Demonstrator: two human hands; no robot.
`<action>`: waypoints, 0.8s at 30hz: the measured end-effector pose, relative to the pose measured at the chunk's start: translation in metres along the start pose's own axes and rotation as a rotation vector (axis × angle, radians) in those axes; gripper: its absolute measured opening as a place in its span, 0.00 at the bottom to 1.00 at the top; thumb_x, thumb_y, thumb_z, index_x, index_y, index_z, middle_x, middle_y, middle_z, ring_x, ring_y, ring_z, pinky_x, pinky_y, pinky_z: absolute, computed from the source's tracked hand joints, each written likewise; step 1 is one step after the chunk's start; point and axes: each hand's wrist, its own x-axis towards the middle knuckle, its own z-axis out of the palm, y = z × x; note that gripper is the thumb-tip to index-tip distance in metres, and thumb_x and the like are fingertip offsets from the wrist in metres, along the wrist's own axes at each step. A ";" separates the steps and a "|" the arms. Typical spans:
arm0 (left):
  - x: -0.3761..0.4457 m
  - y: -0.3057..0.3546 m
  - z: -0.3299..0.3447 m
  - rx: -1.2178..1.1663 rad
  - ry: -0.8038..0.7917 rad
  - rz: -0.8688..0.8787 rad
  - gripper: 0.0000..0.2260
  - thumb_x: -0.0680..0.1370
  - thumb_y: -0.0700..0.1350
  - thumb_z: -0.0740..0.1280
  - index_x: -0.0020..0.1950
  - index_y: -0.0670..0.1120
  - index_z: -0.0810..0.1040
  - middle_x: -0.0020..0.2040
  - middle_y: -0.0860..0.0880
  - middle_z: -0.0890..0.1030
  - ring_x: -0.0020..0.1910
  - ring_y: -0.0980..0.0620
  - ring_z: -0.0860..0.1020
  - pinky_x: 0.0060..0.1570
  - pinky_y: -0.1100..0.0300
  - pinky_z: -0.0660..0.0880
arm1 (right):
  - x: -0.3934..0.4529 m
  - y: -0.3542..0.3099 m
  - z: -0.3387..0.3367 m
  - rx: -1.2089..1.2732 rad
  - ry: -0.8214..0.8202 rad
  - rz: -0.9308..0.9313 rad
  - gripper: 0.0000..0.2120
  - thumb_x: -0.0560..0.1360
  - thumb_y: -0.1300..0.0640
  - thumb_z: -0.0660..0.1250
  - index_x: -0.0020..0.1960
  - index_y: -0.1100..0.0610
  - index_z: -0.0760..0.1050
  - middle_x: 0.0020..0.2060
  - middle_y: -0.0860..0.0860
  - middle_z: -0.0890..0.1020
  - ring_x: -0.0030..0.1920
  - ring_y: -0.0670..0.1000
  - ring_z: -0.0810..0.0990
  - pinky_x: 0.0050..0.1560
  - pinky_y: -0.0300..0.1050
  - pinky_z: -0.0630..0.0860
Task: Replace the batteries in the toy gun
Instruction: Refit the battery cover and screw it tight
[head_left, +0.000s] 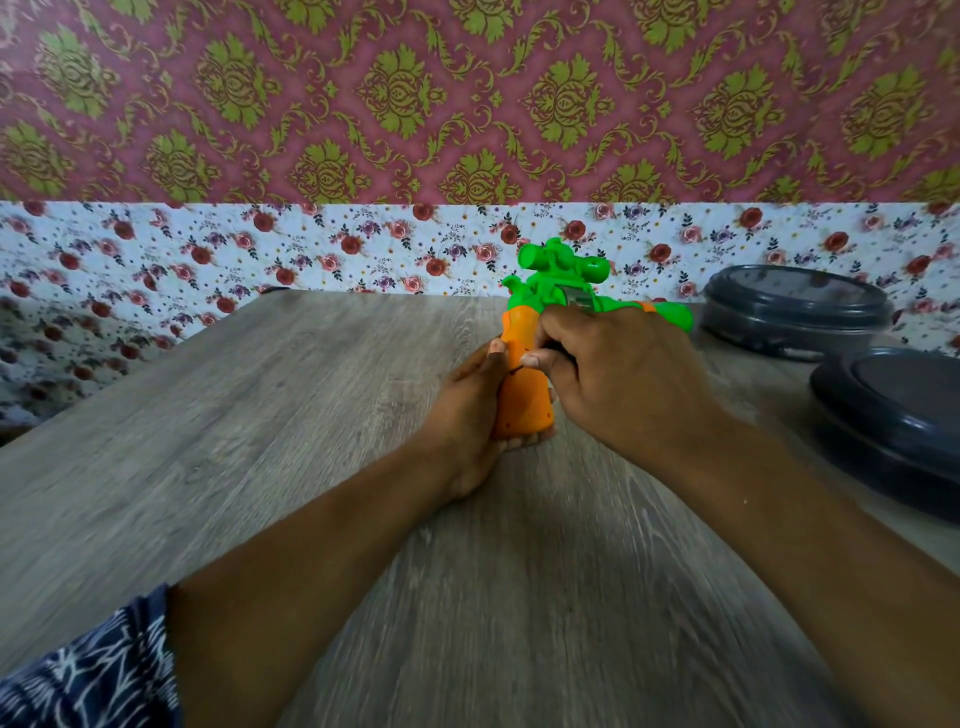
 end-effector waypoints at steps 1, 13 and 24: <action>0.000 0.000 0.000 0.004 0.004 0.009 0.14 0.82 0.52 0.54 0.46 0.51 0.77 0.36 0.48 0.82 0.33 0.50 0.80 0.32 0.56 0.79 | 0.000 0.001 0.000 0.000 0.011 0.011 0.11 0.71 0.49 0.62 0.40 0.57 0.75 0.27 0.58 0.79 0.27 0.60 0.77 0.26 0.44 0.66; -0.006 0.003 0.001 0.027 0.007 0.021 0.12 0.81 0.52 0.55 0.48 0.52 0.77 0.39 0.48 0.82 0.33 0.52 0.80 0.33 0.56 0.80 | -0.003 -0.004 -0.002 -0.143 -0.027 0.018 0.20 0.77 0.47 0.57 0.34 0.58 0.75 0.26 0.58 0.77 0.27 0.60 0.78 0.26 0.37 0.52; -0.005 0.003 0.004 0.042 0.004 0.042 0.12 0.82 0.51 0.55 0.47 0.54 0.78 0.36 0.51 0.83 0.35 0.50 0.80 0.33 0.55 0.79 | 0.000 0.001 -0.010 0.008 -0.118 -0.075 0.09 0.77 0.49 0.60 0.52 0.53 0.70 0.42 0.56 0.81 0.44 0.59 0.78 0.37 0.48 0.69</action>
